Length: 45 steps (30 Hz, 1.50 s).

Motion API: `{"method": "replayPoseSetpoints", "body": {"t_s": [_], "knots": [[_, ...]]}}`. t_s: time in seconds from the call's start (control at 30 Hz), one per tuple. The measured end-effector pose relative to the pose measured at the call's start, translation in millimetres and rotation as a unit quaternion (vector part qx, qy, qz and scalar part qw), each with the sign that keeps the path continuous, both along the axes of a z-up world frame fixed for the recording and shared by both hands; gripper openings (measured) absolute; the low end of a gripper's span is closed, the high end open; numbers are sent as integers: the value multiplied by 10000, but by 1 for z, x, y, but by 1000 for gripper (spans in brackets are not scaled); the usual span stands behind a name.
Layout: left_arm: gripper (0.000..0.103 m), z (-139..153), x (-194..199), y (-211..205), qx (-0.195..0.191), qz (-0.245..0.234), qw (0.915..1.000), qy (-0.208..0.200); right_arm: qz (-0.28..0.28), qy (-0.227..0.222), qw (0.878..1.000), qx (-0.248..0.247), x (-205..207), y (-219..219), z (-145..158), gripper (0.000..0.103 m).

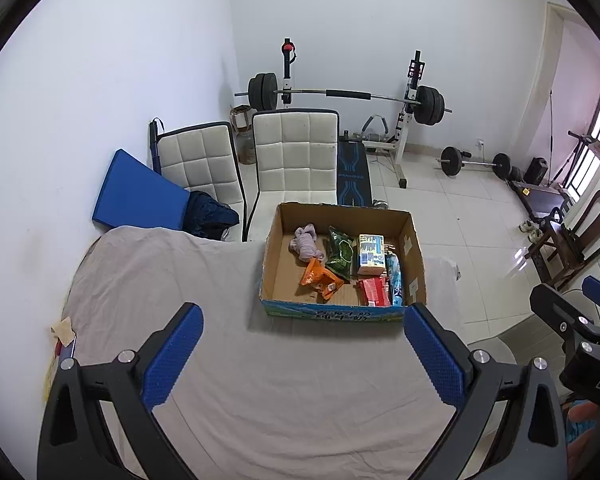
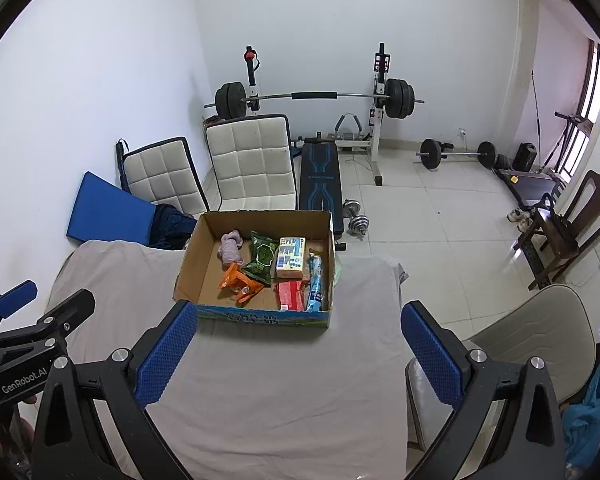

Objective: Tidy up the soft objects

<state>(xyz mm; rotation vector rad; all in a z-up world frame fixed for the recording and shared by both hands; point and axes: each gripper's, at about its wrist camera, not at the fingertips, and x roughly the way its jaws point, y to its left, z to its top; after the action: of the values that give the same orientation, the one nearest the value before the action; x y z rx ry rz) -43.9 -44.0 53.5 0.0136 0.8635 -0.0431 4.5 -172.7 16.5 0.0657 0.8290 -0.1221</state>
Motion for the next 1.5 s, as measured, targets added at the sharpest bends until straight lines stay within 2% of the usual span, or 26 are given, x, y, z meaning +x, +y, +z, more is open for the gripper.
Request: {"method": "replayPoseSetpoints", "body": {"t_s": [1.1, 1.5], "knots": [[103, 5, -2, 4, -6, 117, 9999, -73, 50, -18, 10000, 12, -3, 2, -5, 103], [103, 7, -4, 6, -8, 132, 9999, -103, 48, -89, 9999, -34, -5, 2, 2, 103]]}}
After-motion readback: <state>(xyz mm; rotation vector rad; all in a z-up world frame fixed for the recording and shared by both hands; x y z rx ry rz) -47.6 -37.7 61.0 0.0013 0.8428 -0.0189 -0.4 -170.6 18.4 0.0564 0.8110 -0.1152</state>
